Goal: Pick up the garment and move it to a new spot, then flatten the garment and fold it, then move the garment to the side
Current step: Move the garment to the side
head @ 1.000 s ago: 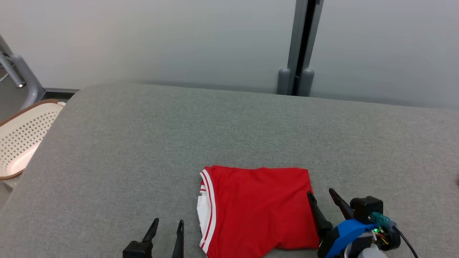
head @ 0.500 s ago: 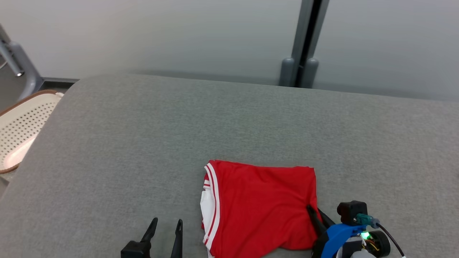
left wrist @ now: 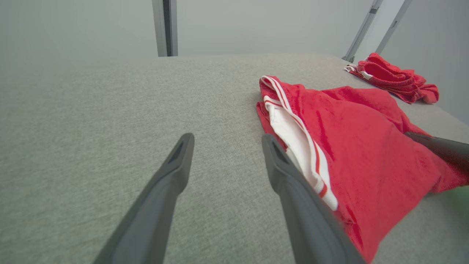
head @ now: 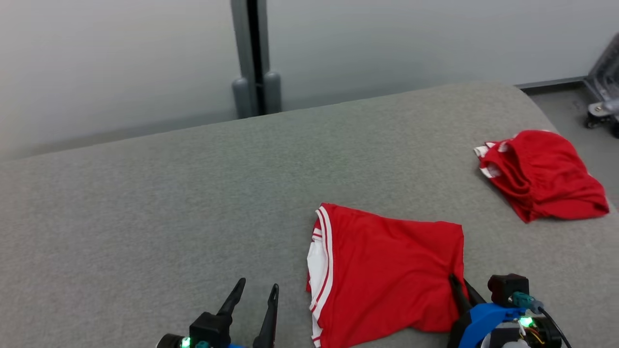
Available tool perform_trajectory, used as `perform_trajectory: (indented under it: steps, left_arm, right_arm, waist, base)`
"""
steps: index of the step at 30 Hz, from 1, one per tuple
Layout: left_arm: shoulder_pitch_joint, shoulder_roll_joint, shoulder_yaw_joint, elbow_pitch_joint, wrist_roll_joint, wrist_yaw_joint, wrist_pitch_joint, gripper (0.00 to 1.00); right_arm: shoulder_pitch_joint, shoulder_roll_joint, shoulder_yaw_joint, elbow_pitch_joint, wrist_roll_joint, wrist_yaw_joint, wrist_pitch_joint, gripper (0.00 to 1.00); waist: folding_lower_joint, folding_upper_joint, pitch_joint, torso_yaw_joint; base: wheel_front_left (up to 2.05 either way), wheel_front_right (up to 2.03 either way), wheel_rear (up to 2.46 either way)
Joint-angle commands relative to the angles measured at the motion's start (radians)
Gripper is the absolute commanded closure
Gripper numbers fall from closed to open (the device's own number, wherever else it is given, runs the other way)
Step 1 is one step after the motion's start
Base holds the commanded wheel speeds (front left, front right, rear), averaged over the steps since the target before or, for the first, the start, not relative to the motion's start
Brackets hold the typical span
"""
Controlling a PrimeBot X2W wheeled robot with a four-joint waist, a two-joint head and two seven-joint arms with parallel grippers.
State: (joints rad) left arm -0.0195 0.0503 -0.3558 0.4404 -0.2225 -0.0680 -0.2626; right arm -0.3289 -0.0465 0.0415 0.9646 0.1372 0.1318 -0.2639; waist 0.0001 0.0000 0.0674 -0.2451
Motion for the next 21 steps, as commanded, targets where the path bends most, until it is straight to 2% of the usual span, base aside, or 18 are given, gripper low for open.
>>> perform_trajectory:
  steps: [1, 9, 17, 21]
  left_arm:
    - [-0.015, 0.001, -0.008, -0.007, -0.006, 0.002, -0.003, 0.0]
    - [-0.027, 0.001, -0.039, -0.009, -0.007, 0.003, -0.003, 0.0]
    - [-0.027, 0.001, -0.022, 0.012, 0.026, -0.012, -0.003, 0.0]
    - [-0.042, 0.001, -0.002, 0.028, 0.057, -0.021, -0.003, 0.0]
  right_arm:
    - [0.02, -0.008, -0.014, -0.007, -0.015, -0.002, 0.0, 1.0]
    - [0.031, -0.015, -0.091, -0.043, -0.041, -0.002, 0.0, 1.0]
    - [-0.122, -0.053, -0.126, -0.033, -0.083, -0.001, 0.006, 1.0]
    - [-0.252, -0.108, -0.149, -0.016, -0.132, -0.001, 0.024, 1.0]
  waist:
    - [-0.0001, 0.0, -0.031, -0.063]
    - [-0.0001, 0.0, -0.006, -0.131]
    - [-0.0001, 0.0, 0.032, -0.115]
    - [-0.0001, 0.0, 0.063, -0.086]
  base:
    - [0.0, 0.0, 0.0]
    - [0.0, 0.0, 0.0]
    - [0.0, 0.0, 0.0]
    - [0.0, 0.0, 0.0]
